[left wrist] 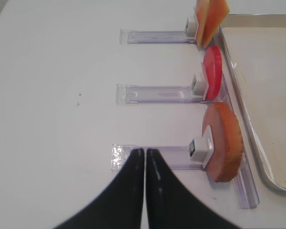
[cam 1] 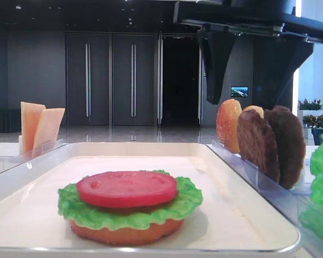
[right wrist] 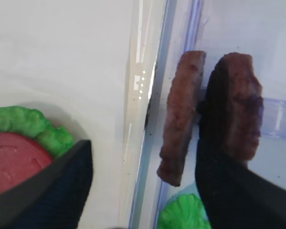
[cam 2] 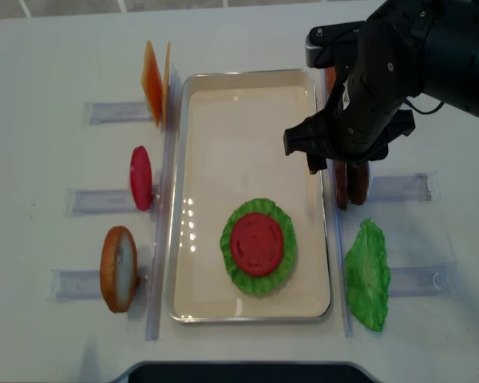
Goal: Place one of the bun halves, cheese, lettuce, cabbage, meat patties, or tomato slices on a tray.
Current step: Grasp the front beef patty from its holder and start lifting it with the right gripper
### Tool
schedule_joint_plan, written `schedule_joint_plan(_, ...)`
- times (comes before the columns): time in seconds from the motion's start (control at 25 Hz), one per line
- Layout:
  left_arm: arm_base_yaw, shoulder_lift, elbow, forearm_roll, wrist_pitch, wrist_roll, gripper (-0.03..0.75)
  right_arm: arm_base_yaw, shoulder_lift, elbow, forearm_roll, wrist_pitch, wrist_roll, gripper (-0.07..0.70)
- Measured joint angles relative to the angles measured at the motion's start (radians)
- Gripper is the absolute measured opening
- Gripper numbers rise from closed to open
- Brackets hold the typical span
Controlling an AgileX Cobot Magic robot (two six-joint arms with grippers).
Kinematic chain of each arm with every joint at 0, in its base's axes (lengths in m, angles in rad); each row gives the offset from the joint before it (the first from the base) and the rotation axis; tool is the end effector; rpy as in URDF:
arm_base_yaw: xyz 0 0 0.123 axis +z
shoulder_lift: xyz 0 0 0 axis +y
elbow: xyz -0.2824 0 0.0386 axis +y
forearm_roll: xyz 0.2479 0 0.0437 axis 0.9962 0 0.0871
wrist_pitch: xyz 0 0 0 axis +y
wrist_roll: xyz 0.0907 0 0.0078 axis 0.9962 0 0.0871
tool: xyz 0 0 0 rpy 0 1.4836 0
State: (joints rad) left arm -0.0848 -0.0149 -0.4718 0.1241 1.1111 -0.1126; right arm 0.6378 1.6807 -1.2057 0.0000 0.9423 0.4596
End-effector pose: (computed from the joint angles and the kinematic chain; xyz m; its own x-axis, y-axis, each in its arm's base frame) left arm -0.0056 0.0106 0.2658 -0.5058 -0.0141 -0.8625 -0.0400 0.9992 0.0071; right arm 0.2662 0.1973 0.2365 -0.9634 -0.1619 -0.2136 -0.1875 0.9765 0.1057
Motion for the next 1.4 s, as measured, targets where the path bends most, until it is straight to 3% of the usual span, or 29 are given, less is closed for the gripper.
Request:
schedule_joint_plan(0.48,0.000,0.000,0.000,0.000,0.000,0.000,0.000,0.000,0.061,0.000,-0.035,-0.029,0.001,0.454)
schedule_joint_plan(1.0,0.000,0.000,0.000,0.000,0.000,0.000,0.000,0.000,0.091,0.000,-0.092,-0.028,0.008,0.197)
schedule_joint_plan(1.4,0.000,0.000,0.000,0.000,0.000,-0.006,0.000,0.000,0.088,-0.002,-0.104,-0.011,0.007,0.175)
